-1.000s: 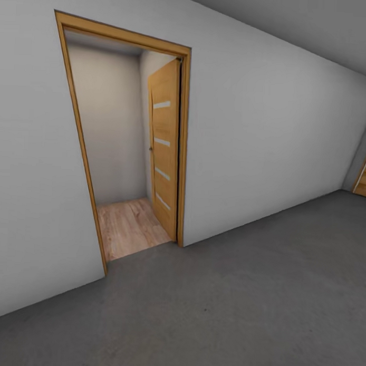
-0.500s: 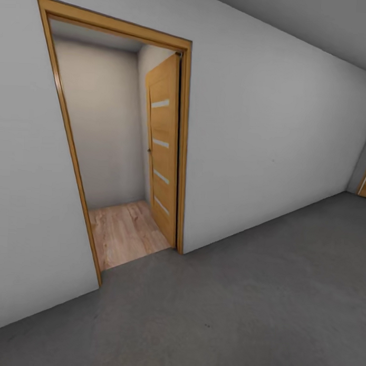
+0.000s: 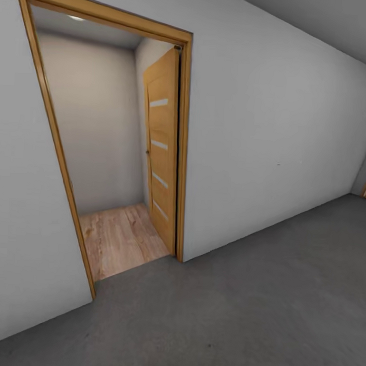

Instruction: Move the two storage containers from the living room to the garage. In the garage, place one container on the floor and stack the other container on top of it (either order is fine).

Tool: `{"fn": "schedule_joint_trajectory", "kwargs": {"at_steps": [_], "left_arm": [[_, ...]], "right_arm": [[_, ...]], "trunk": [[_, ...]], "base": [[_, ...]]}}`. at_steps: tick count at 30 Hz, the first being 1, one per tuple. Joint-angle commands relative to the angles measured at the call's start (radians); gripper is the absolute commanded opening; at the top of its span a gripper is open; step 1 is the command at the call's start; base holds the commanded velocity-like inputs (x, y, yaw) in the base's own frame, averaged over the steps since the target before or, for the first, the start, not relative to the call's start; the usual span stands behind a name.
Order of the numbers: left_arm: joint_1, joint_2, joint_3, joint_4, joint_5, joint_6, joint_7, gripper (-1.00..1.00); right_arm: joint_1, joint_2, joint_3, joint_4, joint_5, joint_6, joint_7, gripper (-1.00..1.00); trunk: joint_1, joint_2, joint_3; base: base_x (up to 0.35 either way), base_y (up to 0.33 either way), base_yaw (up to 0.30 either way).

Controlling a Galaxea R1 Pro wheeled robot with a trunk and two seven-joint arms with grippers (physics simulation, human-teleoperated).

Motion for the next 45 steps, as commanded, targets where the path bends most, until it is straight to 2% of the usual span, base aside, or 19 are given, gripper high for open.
{"fn": "schedule_joint_trajectory", "kwargs": {"at_steps": [1,10,22,45], "left_arm": [[-0.001,0.0,-0.009,0.001,0.009,-0.003,0.003,1.0],[-0.001,0.0,-0.009,0.001,0.008,-0.003,0.003,1.0],[-0.001,-0.001,-0.009,0.001,0.007,-0.002,0.003,1.0],[-0.001,-0.001,-0.009,0.001,0.007,-0.001,0.003,1.0]], "right_arm": [[-0.001,0.0,0.008,0.003,-0.007,-0.005,0.0,1.0],[-0.001,0.001,0.008,0.003,-0.007,-0.005,0.0,1.0],[-0.001,-0.002,0.008,0.003,-0.007,-0.005,0.001,1.0],[-0.001,-0.003,0.008,0.003,-0.01,-0.007,0.002,1.0]], "trunk": [[0.001,-0.001,-0.001],[0.001,-0.001,-0.001],[0.001,-0.001,-0.001],[0.001,-0.001,-0.001]], "base": [[0.323,0.0,0.038],[0.323,-0.045,0.209],[0.31,-0.171,0.255],[0.298,-0.201,0.02]]}}
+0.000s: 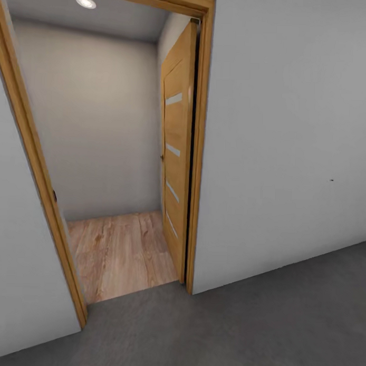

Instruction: Move the two storage containers from the living room to the garage. In the garage, place one container on the floor and stack the other container on top of it (either order is fine).

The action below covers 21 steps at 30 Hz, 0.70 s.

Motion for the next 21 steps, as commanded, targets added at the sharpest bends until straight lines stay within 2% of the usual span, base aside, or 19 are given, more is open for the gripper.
{"fn": "schedule_joint_trajectory", "kwargs": {"at_steps": [1,21], "left_arm": [[-0.001,0.0,-0.009,0.001,0.009,-0.003,0.003,1.0],[-0.001,0.0,-0.009,0.001,0.009,-0.004,0.003,1.0]], "right_arm": [[-0.001,0.0,0.008,0.002,-0.008,-0.004,-0.001,1.0],[-0.001,0.001,0.009,0.003,-0.008,-0.003,-0.002,1.0]], "trunk": [[0.001,-0.001,-0.001],[0.001,-0.001,-0.001]], "base": [[0.297,-0.202,0.188],[0.298,-0.195,0.259]]}}
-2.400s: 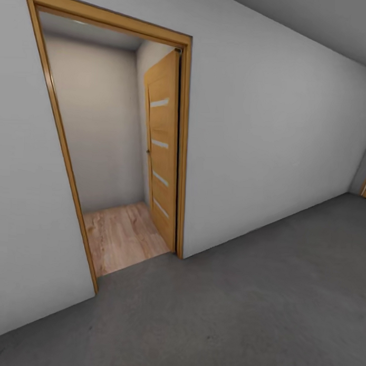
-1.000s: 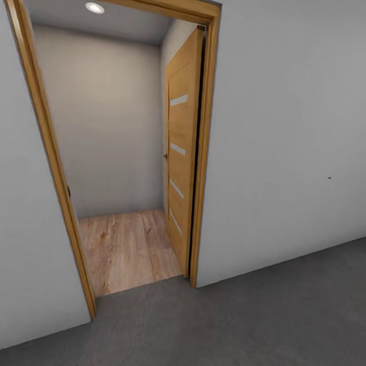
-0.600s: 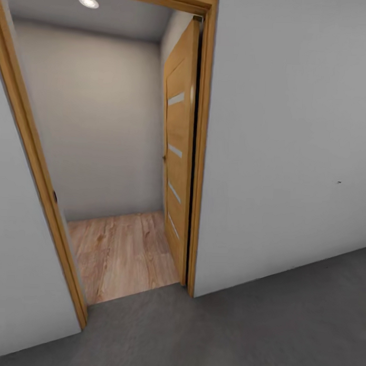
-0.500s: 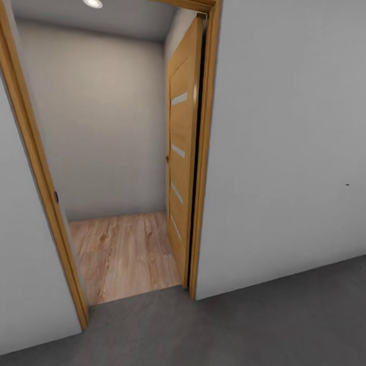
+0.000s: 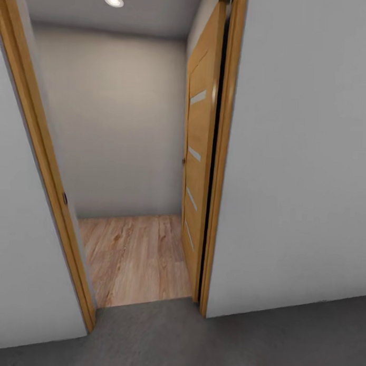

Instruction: Move the two storage containers from the living room to the garage. In the garage, place one container on the floor and stack the other container on top of it (either order is fine).

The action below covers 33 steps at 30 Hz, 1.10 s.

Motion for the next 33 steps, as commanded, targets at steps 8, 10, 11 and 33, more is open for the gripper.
{"fn": "schedule_joint_trajectory", "kwargs": {"at_steps": [8,10,11,33], "left_arm": [[-0.001,0.001,-0.009,0.001,0.01,-0.003,0.003,1.0],[-0.001,0.001,-0.009,0.001,0.01,-0.003,0.003,1.0],[-0.001,0.001,-0.009,0.001,0.01,-0.003,0.003,1.0],[-0.001,0.001,-0.009,-0.001,0.006,0.05,0.002,1.0]], "right_arm": [[-0.001,0.0,0.008,0.002,-0.006,-0.004,0.0,1.0],[-0.001,0.0,0.008,0.002,-0.006,-0.004,0.0,1.0],[-0.001,0.0,0.008,0.002,-0.006,-0.004,0.0,1.0],[-0.001,0.0,0.008,0.001,-0.004,-0.004,0.002,1.0]], "trunk": [[0.001,-0.001,-0.001],[0.001,-0.001,-0.001],[0.001,-0.001,-0.001],[0.001,-0.001,-0.001]], "base": [[0.312,-0.078,0.268],[0.321,-0.01,0.269],[0.322,-0.005,0.269],[0.323,0.0,0.218]]}}
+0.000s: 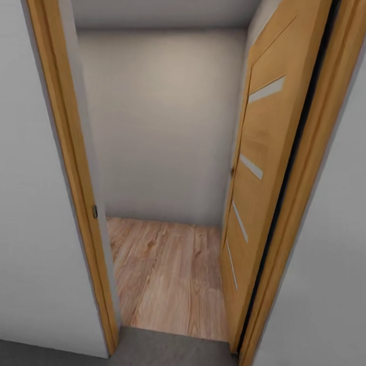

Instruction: Move the two storage containers from the living room to the garage. In the garage, place one container on the floor and stack the other container on top of it (either order is fine).

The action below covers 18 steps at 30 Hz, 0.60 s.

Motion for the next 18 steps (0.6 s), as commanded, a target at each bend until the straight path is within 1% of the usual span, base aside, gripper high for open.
{"fn": "schedule_joint_trajectory", "kwargs": {"at_steps": [1,18], "left_arm": [[-0.001,0.0,-0.009,0.001,0.009,0.0,0.003,1.0],[-0.001,0.001,-0.009,0.0,0.011,0.003,0.004,1.0]], "right_arm": [[-0.001,0.001,0.008,0.003,-0.006,-0.005,0.002,1.0],[-0.001,-0.001,0.008,0.003,-0.005,-0.005,0.011,1.0]], "trunk": [[0.001,-0.001,-0.001],[0.001,-0.001,-0.001]], "base": [[0.324,0.0,0.012],[0.324,0.0,0.001]]}}
